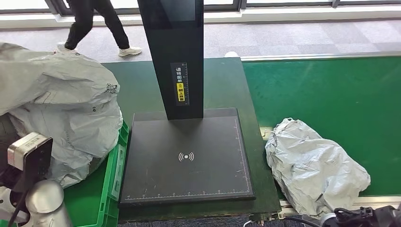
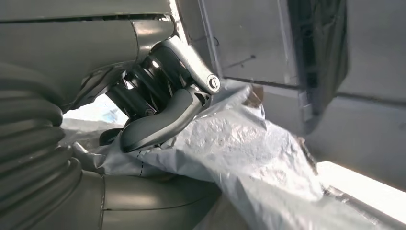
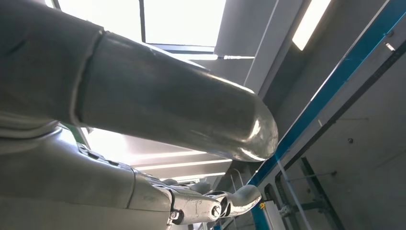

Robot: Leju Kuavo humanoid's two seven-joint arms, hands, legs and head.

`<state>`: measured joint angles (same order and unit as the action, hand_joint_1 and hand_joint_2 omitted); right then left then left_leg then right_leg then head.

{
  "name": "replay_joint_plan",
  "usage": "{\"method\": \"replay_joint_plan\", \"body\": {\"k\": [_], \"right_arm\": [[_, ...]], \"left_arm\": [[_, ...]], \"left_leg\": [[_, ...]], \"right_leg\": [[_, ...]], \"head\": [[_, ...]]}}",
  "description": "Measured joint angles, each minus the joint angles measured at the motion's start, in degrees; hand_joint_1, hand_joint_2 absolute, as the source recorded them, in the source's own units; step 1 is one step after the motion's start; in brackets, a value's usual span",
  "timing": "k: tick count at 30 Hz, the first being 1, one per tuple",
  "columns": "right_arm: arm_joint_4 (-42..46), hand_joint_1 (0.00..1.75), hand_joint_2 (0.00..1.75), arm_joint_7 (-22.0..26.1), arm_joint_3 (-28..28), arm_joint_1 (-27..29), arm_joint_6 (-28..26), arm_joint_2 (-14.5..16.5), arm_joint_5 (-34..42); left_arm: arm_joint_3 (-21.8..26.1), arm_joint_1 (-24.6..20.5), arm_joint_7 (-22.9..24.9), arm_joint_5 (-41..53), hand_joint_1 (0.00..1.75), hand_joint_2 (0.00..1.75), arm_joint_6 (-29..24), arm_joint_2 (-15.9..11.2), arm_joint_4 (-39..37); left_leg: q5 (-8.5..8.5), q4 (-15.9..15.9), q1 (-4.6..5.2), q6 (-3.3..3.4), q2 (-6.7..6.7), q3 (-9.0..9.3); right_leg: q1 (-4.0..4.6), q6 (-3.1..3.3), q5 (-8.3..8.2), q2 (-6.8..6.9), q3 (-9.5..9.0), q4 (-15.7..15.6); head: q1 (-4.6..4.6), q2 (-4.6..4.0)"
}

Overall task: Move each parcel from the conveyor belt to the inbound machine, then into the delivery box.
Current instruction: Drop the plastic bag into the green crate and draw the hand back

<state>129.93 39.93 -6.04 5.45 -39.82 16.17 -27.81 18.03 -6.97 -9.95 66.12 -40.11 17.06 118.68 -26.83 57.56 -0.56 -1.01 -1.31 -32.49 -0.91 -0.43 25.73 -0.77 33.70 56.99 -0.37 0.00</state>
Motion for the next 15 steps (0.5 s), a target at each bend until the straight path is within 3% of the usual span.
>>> {"method": "replay_joint_plan", "body": {"k": [5,14,15], "right_arm": [[0.0,0.0,0.0,0.0,-0.3,0.1,0.0,0.0,-0.2],[0.0,0.0,0.0,0.0,-0.8,0.2,0.0,0.1,-0.6],[0.0,0.0,0.44,0.0,-0.8,0.2,0.0,0.1,-0.7]], "left_arm": [[1.6,0.0,11.6,13.2,1.75,1.75,0.1,0.0,-10.8],[5.3,-0.1,15.3,17.1,1.75,1.75,0.1,0.1,-26.6],[5.7,-0.1,15.3,17.2,1.39,1.75,0.1,0.1,-27.5]], "left_leg": [[0.0,0.0,0.01,0.0,0.03,0.05],[0.0,0.0,0.01,-0.01,0.1,0.08],[0.0,0.0,0.01,-0.01,0.1,0.08]], "right_leg": [[0.0,0.0,-0.01,-0.03,-0.02,0.0],[0.0,0.01,-0.02,-0.13,0.0,0.0],[0.0,0.01,-0.02,-0.13,0.0,0.0]], "head": [[-0.01,0.0],[-0.01,0.0],[-0.01,0.0]]}}
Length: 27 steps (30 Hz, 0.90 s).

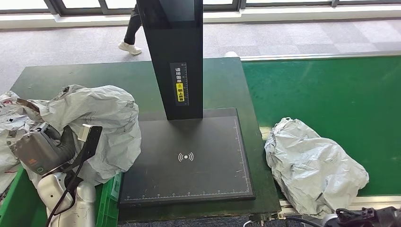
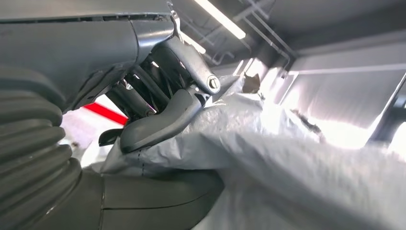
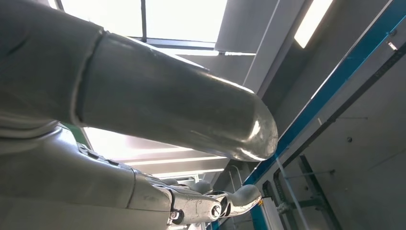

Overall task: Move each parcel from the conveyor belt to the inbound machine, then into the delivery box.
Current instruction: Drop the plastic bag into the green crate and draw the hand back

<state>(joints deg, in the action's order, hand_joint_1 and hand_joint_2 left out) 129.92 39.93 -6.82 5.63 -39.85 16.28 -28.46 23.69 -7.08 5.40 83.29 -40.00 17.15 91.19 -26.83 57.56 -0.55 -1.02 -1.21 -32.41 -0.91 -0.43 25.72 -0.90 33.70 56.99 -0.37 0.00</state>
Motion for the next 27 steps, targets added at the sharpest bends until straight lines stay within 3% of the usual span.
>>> {"method": "replay_joint_plan", "body": {"k": [3,4,9,13,27], "right_arm": [[0.0,0.0,1.75,0.0,0.0,0.0,0.0,0.0,-0.2],[0.0,0.0,1.75,0.0,0.0,0.0,0.0,0.0,-0.3],[0.0,0.0,1.75,0.0,0.0,0.0,0.0,0.0,-0.3],[0.0,0.0,1.75,0.0,0.0,0.0,0.0,0.0,-0.3],[-0.1,0.0,1.75,0.0,0.0,0.1,0.0,0.0,0.3]], "left_arm": [[0.9,0.0,0.4,-0.1,0.08,1.75,0.0,0.1,-2.1],[1.2,0.0,0.7,-0.2,0.0,1.75,0.0,0.1,-2.7],[2.4,0.1,1.2,-1.2,0.0,1.75,0.0,0.1,-3.4],[2.8,0.2,1.2,-1.9,0.0,0.0,0.0,0.1,-3.4],[4.8,0.7,0.1,-5.1,0.0,0.0,-0.1,0.3,-1.2]], "left_leg": [[0.0,0.0,0.0,0.0,0.0,-0.01],[0.0,0.0,0.0,0.0,0.0,-0.01],[0.0,0.0,0.0,0.0,0.0,-0.01],[0.0,0.0,0.0,0.0,-0.01,-0.01],[0.0,0.0,0.0,0.0,-0.01,-0.01]], "right_leg": [[0.0,0.0,0.01,0.0,0.0,0.0],[0.0,0.0,0.01,0.0,0.0,0.0],[0.01,0.0,0.01,0.01,-0.01,0.0],[0.01,0.0,0.0,0.01,-0.02,0.0],[0.01,0.0,0.01,0.01,-0.01,0.0]], "head": [[0.0,0.0],[0.0,0.0],[0.0,0.0],[0.0,0.0],[0.0,0.0]]}}
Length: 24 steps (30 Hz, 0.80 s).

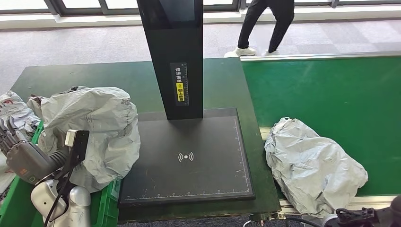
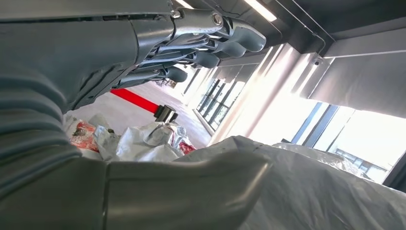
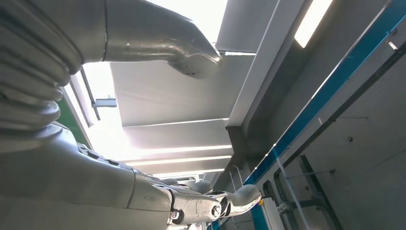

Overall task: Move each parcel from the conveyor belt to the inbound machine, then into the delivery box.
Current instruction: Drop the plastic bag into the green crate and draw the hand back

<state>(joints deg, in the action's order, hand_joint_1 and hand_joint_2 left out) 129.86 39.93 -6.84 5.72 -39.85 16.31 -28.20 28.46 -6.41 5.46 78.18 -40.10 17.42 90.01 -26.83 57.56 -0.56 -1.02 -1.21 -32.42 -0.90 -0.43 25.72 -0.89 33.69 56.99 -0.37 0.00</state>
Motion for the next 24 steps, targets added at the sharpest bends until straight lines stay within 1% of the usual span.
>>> {"method": "replay_joint_plan", "body": {"k": [16,19,20,21,23,24], "right_arm": [[-0.1,0.0,1.75,0.0,0.0,0.0,0.0,0.0,0.0],[-1.0,0.0,1.75,-0.7,0.0,0.0,0.0,0.0,-1.5],[-3.3,0.0,1.75,-2.5,0.0,-0.2,0.0,0.0,-4.4],[-7.2,0.0,1.75,-6.0,0.0,-0.7,0.1,0.1,-9.3],[-18.7,0.0,1.75,-16.9,-0.3,-2.0,0.4,0.1,-25.1],[-23.9,0.0,1.75,-21.3,-0.7,-2.7,0.4,0.0,-33.2]], "left_arm": [[0.6,0.1,-0.2,-0.3,0.0,0.0,0.0,0.0,0.3],[0.8,0.2,-1.1,-2.1,0.0,1.31,0.0,0.0,0.8],[1.1,0.4,-2.8,-4.4,0.0,1.75,0.0,0.0,1.5],[1.7,0.7,-6.2,-8.4,0.0,1.75,0.0,0.0,2.5],[3.0,1.3,-17.3,-22.6,0.0,1.75,0.0,0.0,5.0],[3.5,1.6,-22.7,-30.2,0.0,1.75,0.0,0.1,6.1]], "left_leg": [[0.0,0.0,0.0,0.0,0.0,0.0],[-0.03,0.0,-0.03,-0.01,0.0,-0.18],[-0.1,-0.1,-0.08,-0.06,0.03,-0.28],[-0.2,-0.1,-0.13,-0.14,0.15,-0.29],[-0.32,-0.1,-0.19,-0.17,0.38,-0.01],[-0.24,-0.1,-0.18,-0.12,0.35,0.11]], "right_leg": [[0.0,0.0,0.0,0.0,0.0,0.0],[0.02,0.02,0.03,0.01,-0.07,0.0],[0.06,0.06,0.06,-0.01,-0.14,0.0],[0.15,0.1,0.09,-0.14,-0.24,0.0],[0.21,0.12,0.12,-0.34,-0.34,-0.1],[0.19,0.09,0.11,-0.32,-0.33,-0.1]], "head": [[0.0,0.0],[0.0,0.0],[-0.01,0.0],[-0.01,0.0],[-0.01,0.0],[0.01,0.0]]}}
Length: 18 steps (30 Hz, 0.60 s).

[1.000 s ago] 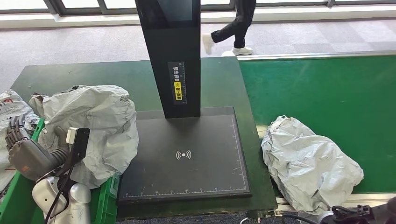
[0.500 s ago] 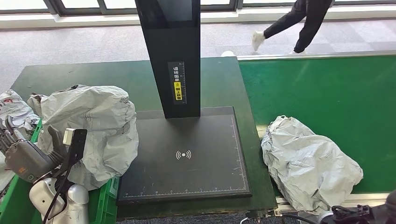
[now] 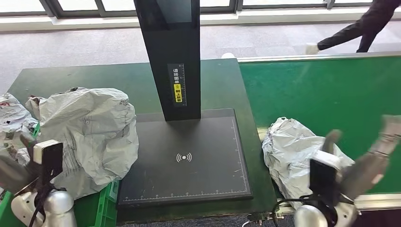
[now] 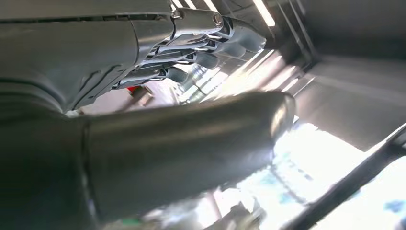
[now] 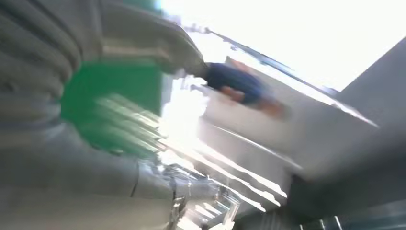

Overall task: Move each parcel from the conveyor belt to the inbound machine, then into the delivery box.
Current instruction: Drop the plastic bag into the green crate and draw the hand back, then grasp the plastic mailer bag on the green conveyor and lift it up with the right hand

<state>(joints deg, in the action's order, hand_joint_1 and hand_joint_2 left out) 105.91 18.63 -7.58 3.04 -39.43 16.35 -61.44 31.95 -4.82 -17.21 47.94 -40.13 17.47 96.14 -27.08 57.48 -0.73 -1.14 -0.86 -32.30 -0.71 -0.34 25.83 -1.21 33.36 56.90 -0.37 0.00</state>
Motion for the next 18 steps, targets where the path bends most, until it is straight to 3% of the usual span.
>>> {"method": "replay_joint_plan", "body": {"k": [2,6,12,18], "right_arm": [[-8.7,0.0,1.75,-4.0,-1.7,-1.2,-0.1,0.0,-11.5],[-24.3,0.0,1.75,-8.8,-6.8,-4.6,-0.2,-0.2,-19.5],[-40.0,0.0,1.75,-15.5,-13.1,-9.6,-0.4,-0.6,-23.5],[-47.9,0.0,1.75,-19.2,-16.3,-11.7,0.2,-1.3,-24.2]], "left_arm": [[0.2,0.6,-7.9,-12.7,0.0,1.75,0.0,0.0,1.4],[-1.8,2.0,-20.0,-30.7,0.0,1.75,0.1,0.0,2.8],[-13.6,4.4,-21.7,-39.3,0.0,1.75,1.3,-0.4,6.3],[-19.5,5.3,-21.7,-43.2,0.0,1.75,6.0,-0.6,8.4]], "left_leg": [[0.24,0.0,0.05,0.1,-0.42,0.06],[0.33,0.0,0.03,0.0,-0.94,-0.05],[0.28,0.0,0.03,0.0,-0.78,-0.06],[0.28,0.0,0.04,0.0,-0.67,-0.05]], "right_leg": [[-0.05,-0.05,-0.04,0.4,0.06,0.0],[0.06,0.02,-0.03,0.88,0.01,0.0],[-0.03,0.02,-0.03,0.8,0.06,0.0],[-0.02,0.01,-0.05,0.75,0.11,0.0]], "head": [[0.01,0.0],[0.0,0.0],[-0.01,0.0],[-0.01,0.0]]}}
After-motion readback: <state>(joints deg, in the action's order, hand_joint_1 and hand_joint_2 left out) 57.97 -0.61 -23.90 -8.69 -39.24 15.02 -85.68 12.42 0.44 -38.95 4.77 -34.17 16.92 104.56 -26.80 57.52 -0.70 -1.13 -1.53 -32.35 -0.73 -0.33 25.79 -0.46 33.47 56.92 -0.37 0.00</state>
